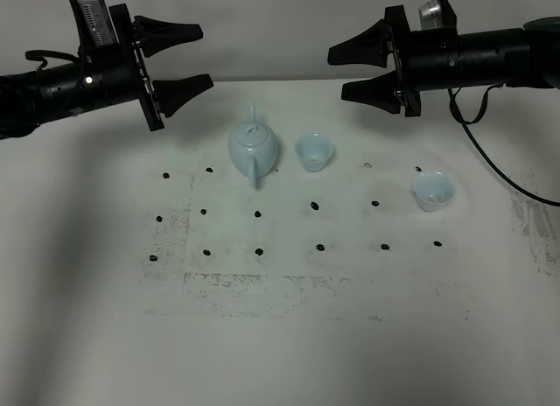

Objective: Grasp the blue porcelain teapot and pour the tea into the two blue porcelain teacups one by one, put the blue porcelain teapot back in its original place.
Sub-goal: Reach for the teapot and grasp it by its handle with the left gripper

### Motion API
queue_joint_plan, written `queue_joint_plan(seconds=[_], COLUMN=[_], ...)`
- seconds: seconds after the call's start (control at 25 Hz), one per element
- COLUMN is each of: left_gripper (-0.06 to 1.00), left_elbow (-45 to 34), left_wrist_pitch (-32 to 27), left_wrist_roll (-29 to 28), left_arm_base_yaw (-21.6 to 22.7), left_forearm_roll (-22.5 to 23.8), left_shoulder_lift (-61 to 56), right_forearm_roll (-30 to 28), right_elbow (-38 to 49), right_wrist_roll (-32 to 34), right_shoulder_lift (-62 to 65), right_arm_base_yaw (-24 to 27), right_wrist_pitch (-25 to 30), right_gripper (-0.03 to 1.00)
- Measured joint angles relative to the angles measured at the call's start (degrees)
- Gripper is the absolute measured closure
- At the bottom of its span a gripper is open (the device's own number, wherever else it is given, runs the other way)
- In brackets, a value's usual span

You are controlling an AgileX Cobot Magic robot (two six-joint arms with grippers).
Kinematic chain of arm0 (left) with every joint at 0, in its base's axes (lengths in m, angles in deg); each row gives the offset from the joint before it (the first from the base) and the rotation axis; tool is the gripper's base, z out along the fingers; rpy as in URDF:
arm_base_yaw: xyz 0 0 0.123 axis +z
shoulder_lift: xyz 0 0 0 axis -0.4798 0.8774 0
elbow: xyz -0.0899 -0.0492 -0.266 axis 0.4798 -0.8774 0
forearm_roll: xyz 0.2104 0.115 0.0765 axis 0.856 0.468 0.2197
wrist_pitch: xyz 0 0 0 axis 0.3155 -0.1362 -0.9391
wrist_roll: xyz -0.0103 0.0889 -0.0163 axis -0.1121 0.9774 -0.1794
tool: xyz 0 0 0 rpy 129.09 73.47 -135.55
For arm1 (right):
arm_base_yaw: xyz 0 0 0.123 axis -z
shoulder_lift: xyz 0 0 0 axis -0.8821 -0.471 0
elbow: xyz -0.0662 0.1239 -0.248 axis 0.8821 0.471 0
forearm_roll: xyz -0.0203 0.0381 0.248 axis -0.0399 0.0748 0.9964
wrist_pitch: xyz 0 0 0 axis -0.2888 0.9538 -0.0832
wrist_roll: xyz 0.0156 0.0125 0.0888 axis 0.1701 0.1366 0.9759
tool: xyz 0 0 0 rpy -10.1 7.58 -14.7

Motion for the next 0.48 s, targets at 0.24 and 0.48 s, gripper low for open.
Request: queue_joint_plan(seconds=[0.24,0.48], left_gripper=[0.32,0.32], left_elbow=[2.85,2.85], left_wrist_pitch=[0.00,0.00], left_wrist_roll=[-1.21,-1.49], left_arm_base_yaw=[0.00,0.00], left_forearm_roll=[0.00,1.35], left_shoulder_lift=[-0.09,-0.09], right_forearm_roll=[-0.05,-0.05], right_elbow=[0.00,0.00], right_wrist_roll=[-0.05,-0.18], right_shoulder_lift=[0.00,0.00], right_arm_base_yaw=[0.00,0.00], right_wrist_pitch=[0.00,0.00], right_gripper=[0.37,0.37])
